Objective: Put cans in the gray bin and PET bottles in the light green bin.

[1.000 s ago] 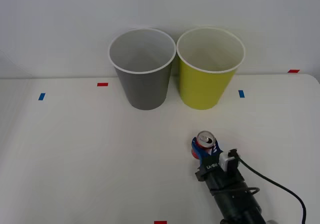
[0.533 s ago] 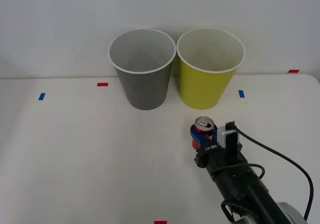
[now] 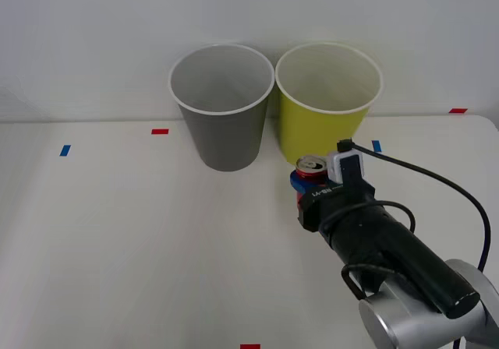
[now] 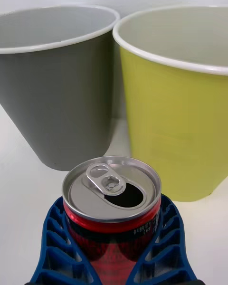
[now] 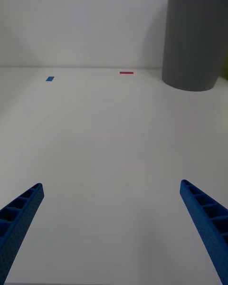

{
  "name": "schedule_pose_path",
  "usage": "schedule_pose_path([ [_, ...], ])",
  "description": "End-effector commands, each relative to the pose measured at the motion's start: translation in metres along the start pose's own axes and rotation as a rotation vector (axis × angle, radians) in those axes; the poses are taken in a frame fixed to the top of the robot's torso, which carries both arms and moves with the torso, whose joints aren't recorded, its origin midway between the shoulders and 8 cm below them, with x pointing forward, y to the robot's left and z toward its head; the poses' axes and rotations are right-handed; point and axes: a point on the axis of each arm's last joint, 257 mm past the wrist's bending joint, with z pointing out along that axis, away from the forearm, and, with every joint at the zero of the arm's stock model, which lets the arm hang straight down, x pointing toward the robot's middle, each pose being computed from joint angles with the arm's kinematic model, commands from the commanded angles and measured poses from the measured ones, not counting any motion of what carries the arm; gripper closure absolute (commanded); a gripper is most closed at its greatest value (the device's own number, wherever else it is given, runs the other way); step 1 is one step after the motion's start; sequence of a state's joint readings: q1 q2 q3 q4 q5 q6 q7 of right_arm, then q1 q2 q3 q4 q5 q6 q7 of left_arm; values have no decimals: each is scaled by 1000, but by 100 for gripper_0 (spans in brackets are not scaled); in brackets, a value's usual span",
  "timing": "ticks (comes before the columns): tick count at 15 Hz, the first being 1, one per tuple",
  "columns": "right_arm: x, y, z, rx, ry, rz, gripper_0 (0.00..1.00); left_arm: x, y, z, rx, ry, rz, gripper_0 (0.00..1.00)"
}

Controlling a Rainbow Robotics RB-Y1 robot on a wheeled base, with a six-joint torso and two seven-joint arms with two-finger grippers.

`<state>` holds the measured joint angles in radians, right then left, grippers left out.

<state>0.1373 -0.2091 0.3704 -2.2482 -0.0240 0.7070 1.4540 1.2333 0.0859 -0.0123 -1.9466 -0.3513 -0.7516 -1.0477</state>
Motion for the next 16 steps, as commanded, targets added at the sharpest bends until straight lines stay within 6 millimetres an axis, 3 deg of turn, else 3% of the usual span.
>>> schedule_pose_path([
  [1,-47,6,1,-3,30,13,100,0,0,0,0,0,0,0],
  [8,-127,40,13,-45,53,33,100,0,0,0,0,0,0,0],
  [16,-210,83,73,-228,-79,134,100,0,0,0,0,0,0,0],
])
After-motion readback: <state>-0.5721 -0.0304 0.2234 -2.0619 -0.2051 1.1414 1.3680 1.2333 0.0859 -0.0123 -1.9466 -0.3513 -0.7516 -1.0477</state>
